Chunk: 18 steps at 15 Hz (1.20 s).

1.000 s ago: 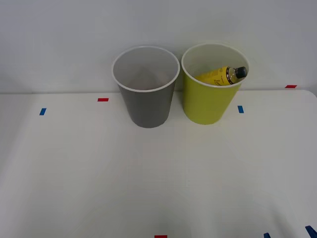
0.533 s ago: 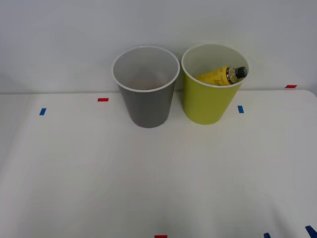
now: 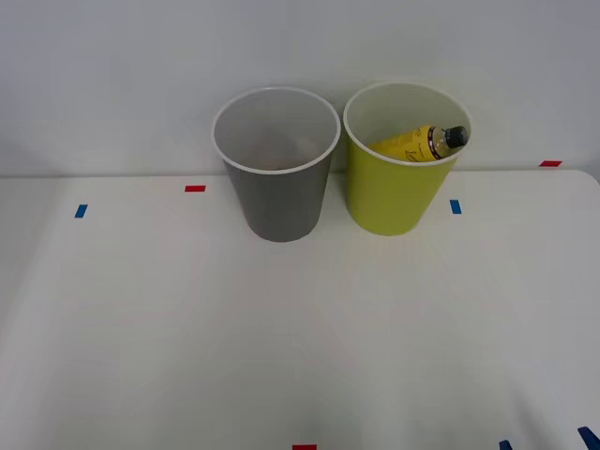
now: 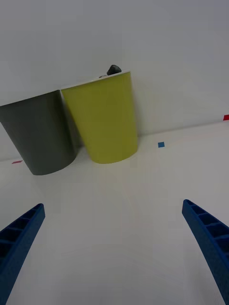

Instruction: Put cans in the gray bin, plastic bottles in the light green bin

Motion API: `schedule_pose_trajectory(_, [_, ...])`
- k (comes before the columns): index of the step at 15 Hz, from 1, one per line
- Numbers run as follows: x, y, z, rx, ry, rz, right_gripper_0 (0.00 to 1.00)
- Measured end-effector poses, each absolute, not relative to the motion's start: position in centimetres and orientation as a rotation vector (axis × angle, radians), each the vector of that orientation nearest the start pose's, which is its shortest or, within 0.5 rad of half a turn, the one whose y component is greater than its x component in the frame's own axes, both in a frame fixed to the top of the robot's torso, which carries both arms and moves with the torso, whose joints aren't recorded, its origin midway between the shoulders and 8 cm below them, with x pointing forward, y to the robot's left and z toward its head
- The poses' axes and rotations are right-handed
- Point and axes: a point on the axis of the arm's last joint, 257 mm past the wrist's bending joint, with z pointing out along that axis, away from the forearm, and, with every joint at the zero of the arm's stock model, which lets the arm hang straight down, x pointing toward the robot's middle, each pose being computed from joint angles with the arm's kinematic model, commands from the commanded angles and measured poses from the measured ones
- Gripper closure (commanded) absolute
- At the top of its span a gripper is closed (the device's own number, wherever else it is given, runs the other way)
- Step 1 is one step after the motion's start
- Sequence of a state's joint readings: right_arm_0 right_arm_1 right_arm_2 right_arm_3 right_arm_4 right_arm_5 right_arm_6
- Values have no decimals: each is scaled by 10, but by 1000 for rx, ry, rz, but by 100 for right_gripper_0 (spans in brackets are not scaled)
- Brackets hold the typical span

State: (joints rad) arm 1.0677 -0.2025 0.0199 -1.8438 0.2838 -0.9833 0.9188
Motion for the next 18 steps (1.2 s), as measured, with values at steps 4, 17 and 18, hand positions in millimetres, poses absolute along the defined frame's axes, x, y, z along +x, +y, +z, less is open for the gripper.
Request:
schedule_pose_trajectory(4, [185, -266, -240, 21, 1442, 287, 0])
schedule_pose_trajectory(17, [185, -266, -240, 21, 1442, 287, 0])
schedule_pose_trajectory(18, [185, -266, -240, 21, 1442, 287, 0])
